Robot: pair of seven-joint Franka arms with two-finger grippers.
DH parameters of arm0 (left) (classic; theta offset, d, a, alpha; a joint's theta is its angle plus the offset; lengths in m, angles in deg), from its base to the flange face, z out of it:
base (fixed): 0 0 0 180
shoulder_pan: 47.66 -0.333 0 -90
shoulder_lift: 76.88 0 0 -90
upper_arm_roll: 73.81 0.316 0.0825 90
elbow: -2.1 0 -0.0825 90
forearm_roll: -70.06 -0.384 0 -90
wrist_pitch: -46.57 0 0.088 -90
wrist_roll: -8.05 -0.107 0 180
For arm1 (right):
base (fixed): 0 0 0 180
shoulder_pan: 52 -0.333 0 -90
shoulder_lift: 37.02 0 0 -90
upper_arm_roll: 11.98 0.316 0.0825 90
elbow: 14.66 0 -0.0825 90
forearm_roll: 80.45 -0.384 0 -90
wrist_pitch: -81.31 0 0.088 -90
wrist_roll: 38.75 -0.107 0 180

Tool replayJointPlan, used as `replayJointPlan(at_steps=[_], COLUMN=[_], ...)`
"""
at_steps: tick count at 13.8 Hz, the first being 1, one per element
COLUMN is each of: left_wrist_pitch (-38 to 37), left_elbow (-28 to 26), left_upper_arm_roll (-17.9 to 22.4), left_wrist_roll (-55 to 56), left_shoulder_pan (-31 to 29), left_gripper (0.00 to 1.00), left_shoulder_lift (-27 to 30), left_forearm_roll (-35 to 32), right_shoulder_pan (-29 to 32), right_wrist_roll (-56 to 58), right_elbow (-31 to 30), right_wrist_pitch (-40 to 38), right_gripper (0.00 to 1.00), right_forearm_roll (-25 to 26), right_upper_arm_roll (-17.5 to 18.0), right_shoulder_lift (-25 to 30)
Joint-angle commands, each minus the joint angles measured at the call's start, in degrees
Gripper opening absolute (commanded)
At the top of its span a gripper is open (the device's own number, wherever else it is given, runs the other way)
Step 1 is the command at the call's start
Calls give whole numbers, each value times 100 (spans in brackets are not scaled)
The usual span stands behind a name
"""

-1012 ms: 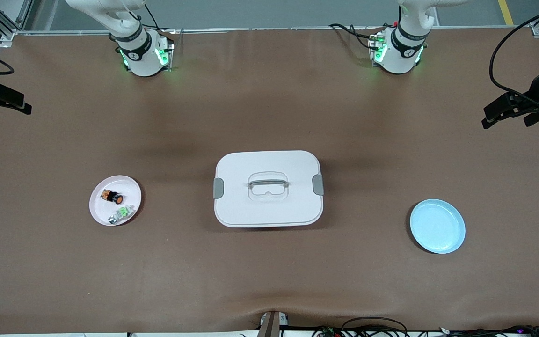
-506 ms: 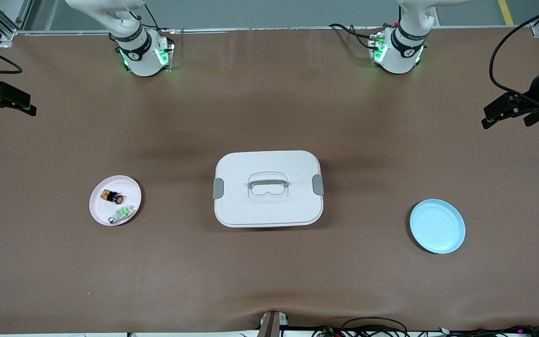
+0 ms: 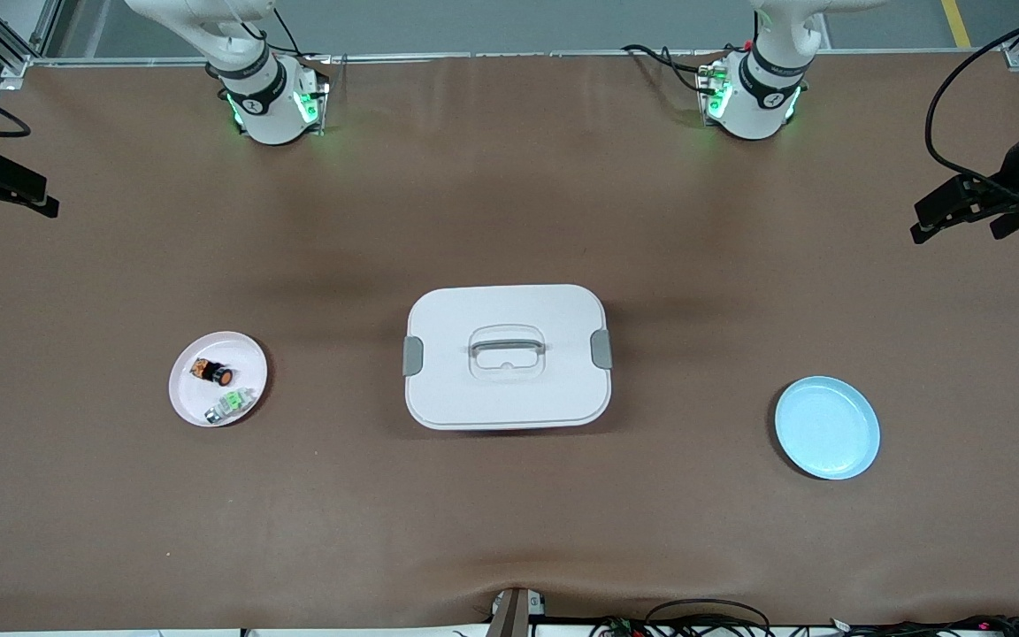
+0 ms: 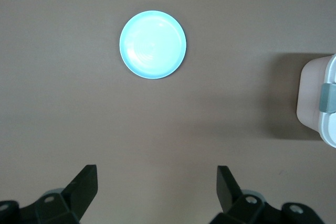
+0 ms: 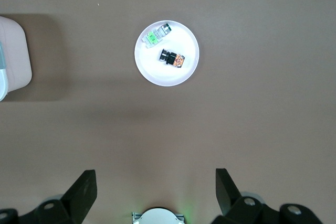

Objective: Transfer orange switch to right arm and place

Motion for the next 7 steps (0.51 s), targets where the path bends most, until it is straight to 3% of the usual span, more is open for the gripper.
replayJointPlan(at_steps=[1,7], left_wrist_pitch=[-141,-141], left_elbow=[160,160], left_upper_arm_roll=[-6,-6], left_wrist_roll=[-43,-43], left_shoulder_pan=[-11,-11], left_gripper=[100,100], left_shoulder_lift=[-80,-80], left_forearm_roll=[19,19], right_shoulder_pan=[117,12], right_wrist_roll=[3,-67], right_elbow=[-172,-154], right_wrist_pitch=[15,23], right_gripper=[100,100], right_forearm_roll=[11,-85], right_upper_arm_roll=[132,36], right_shoulder_lift=[179,188])
